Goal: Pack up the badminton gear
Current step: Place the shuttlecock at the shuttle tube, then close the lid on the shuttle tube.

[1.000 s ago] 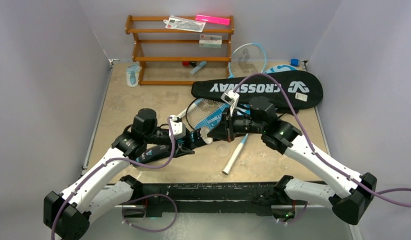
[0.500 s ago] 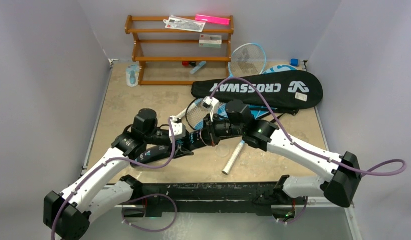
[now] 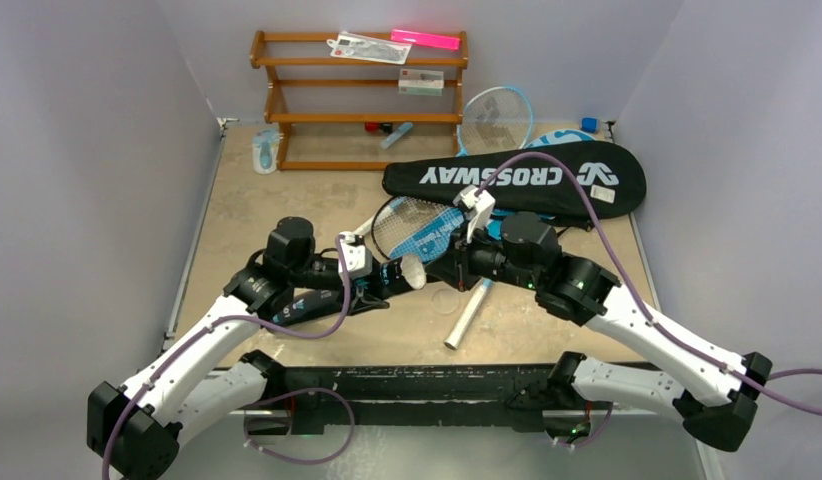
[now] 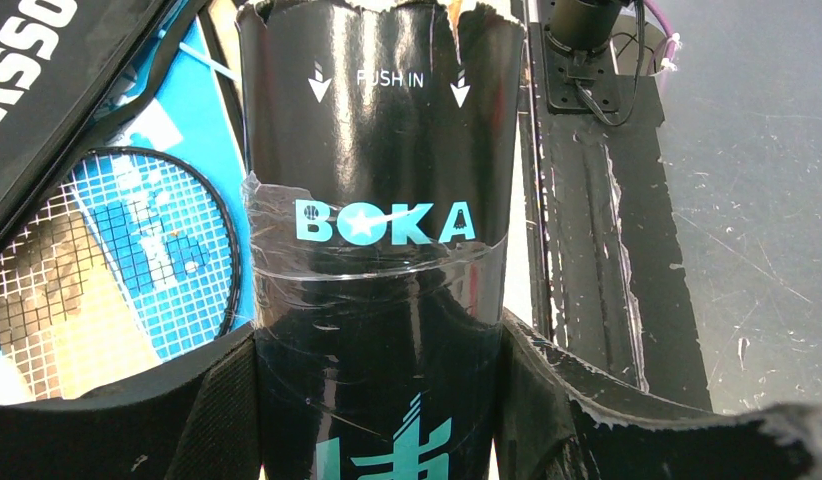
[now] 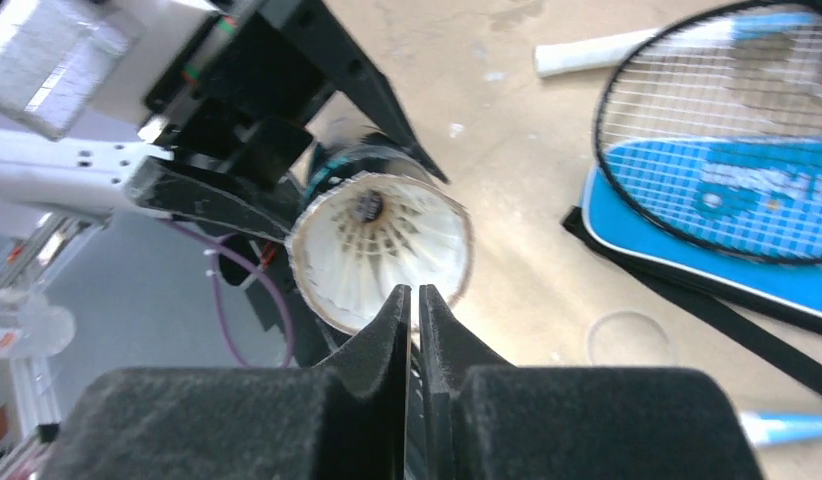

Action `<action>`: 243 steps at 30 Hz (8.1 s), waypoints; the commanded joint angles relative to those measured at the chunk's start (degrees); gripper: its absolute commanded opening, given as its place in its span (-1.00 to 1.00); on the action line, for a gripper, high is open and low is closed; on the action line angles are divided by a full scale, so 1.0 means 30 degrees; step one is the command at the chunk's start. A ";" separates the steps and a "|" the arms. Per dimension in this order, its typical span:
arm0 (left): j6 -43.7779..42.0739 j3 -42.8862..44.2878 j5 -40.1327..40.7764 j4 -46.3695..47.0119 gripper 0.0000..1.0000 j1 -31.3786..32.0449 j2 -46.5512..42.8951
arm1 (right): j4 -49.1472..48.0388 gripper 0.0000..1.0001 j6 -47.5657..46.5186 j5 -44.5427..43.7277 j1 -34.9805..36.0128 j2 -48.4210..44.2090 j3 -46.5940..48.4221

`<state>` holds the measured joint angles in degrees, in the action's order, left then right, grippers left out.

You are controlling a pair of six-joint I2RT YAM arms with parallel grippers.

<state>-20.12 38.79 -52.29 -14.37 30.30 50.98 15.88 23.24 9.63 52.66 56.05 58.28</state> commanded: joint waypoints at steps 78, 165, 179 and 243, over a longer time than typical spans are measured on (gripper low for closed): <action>1.6104 -0.1950 0.6265 2.2701 -0.06 -0.0493 -0.0324 | 0.6800 -1.00 0.1007 -0.4416 -0.4518 0.1597 0.1901; 1.0662 -0.4251 0.5580 2.1253 0.31 0.1058 -0.0166 | 1.5663 -1.00 -0.2504 0.1800 -0.0951 1.3967 2.6246; 1.0574 -0.4118 0.5601 2.1137 0.31 0.1057 -0.0050 | 1.6370 -0.98 -0.3159 0.2202 -0.0934 1.4004 2.6280; 1.9813 0.9703 1.7665 -0.5636 0.97 0.1038 -0.7201 | 0.8372 0.70 -0.0690 0.3750 -0.1615 1.1847 2.0556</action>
<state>25.10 61.17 -5.37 -26.96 33.41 27.92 44.10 20.34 20.47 48.27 93.23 121.12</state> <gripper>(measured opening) 0.984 0.849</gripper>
